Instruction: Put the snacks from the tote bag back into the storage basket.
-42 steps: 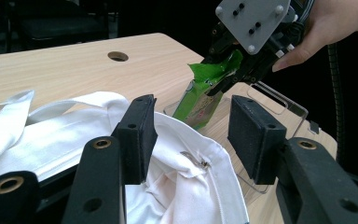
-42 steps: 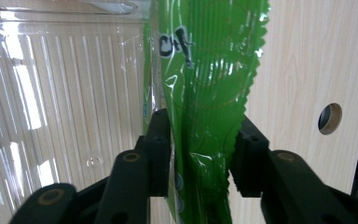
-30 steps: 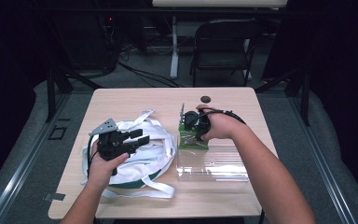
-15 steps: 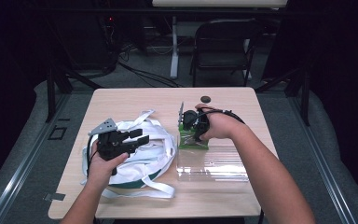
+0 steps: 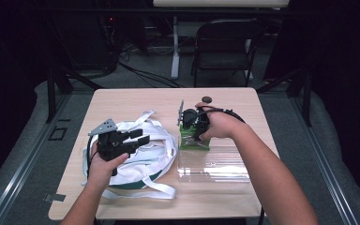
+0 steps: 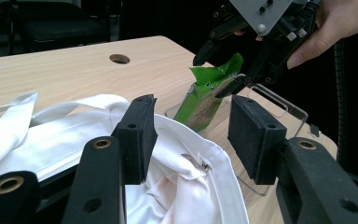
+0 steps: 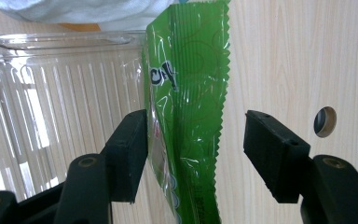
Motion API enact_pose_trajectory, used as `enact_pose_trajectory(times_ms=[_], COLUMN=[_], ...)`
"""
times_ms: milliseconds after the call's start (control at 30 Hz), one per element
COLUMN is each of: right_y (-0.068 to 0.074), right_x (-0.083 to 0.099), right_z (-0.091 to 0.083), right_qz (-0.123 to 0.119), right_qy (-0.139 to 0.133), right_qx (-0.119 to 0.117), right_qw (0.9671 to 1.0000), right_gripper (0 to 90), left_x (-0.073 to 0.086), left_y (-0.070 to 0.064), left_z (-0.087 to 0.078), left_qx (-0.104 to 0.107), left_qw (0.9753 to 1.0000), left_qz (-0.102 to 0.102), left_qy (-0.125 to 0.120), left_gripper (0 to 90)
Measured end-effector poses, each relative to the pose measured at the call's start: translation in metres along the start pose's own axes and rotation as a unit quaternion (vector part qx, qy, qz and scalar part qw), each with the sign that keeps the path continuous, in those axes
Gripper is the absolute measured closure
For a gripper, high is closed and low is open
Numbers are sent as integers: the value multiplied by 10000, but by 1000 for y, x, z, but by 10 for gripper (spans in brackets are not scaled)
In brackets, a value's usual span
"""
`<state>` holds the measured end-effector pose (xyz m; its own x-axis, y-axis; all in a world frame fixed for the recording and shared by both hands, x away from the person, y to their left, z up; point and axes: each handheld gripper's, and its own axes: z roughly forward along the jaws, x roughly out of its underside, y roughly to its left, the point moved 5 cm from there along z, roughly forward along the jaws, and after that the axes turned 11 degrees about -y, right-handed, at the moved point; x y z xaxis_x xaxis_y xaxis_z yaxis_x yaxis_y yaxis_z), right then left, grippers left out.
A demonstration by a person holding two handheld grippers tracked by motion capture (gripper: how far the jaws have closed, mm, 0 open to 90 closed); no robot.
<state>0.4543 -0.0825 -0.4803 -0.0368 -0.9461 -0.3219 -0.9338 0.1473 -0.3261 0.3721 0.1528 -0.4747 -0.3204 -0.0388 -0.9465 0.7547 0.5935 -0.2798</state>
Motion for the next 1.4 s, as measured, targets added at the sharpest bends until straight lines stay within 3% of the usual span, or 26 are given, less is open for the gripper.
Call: enact_pose_trajectory(times_ms=[333,800,1167,1400], right_y=[0,-1,0,0], right_x=[-3,-10,-19,-13], right_z=[-7,-35,-57,-71], right_qz=[-40,158,369,697], right_qy=[-42,-430,-968,-1228], right_qx=[8,58,20,127], right_qw=[10000,9989,9946,9899], right_gripper=[402,414,413,416], left_x=[0,0,-3,-3], left_y=[1,0,2,4], left_z=[0,1,-1,-2], left_qx=[-11,-14,-44,-66], left_qw=[10000,10000,10000,9999], left_qz=[-17,-20,1,-39], left_qy=[12,-27,-88,-94], left_gripper=[510,510,510,508])
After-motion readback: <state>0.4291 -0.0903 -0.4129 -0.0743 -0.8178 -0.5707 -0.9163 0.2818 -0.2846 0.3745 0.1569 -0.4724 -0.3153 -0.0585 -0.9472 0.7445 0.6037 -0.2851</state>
